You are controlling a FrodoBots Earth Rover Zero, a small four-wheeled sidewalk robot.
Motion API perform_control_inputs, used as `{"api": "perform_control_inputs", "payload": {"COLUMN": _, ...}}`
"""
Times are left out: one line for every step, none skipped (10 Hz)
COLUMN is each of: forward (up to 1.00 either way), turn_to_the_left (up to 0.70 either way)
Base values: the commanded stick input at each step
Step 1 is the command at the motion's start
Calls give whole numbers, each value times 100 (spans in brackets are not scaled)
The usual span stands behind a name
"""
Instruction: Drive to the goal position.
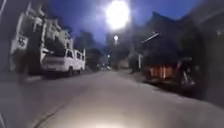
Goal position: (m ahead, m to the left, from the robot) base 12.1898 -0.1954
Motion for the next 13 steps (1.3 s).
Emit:
{"api": "perform_control_inputs", "payload": {"forward": 85, "turn_to_the_left": 0}}
{"api": "perform_control_inputs", "payload": {"forward": 85, "turn_to_the_left": 0}}
{"api": "perform_control_inputs", "payload": {"forward": 85, "turn_to_the_left": 0}}
{"api": "perform_control_inputs", "payload": {"forward": 85, "turn_to_the_left": 0}}
{"api": "perform_control_inputs", "payload": {"forward": 85, "turn_to_the_left": 0}}
{"api": "perform_control_inputs", "payload": {"forward": 85, "turn_to_the_left": 0}}
{"api": "perform_control_inputs", "payload": {"forward": 100, "turn_to_the_left": 0}}
{"api": "perform_control_inputs", "payload": {"forward": 100, "turn_to_the_left": 0}}
{"api": "perform_control_inputs", "payload": {"forward": 100, "turn_to_the_left": 0}}
{"api": "perform_control_inputs", "payload": {"forward": 100, "turn_to_the_left": 0}}
{"api": "perform_control_inputs", "payload": {"forward": 100, "turn_to_the_left": 0}}
{"api": "perform_control_inputs", "payload": {"forward": 100, "turn_to_the_left": 0}}
{"api": "perform_control_inputs", "payload": {"forward": 100, "turn_to_the_left": -8}}
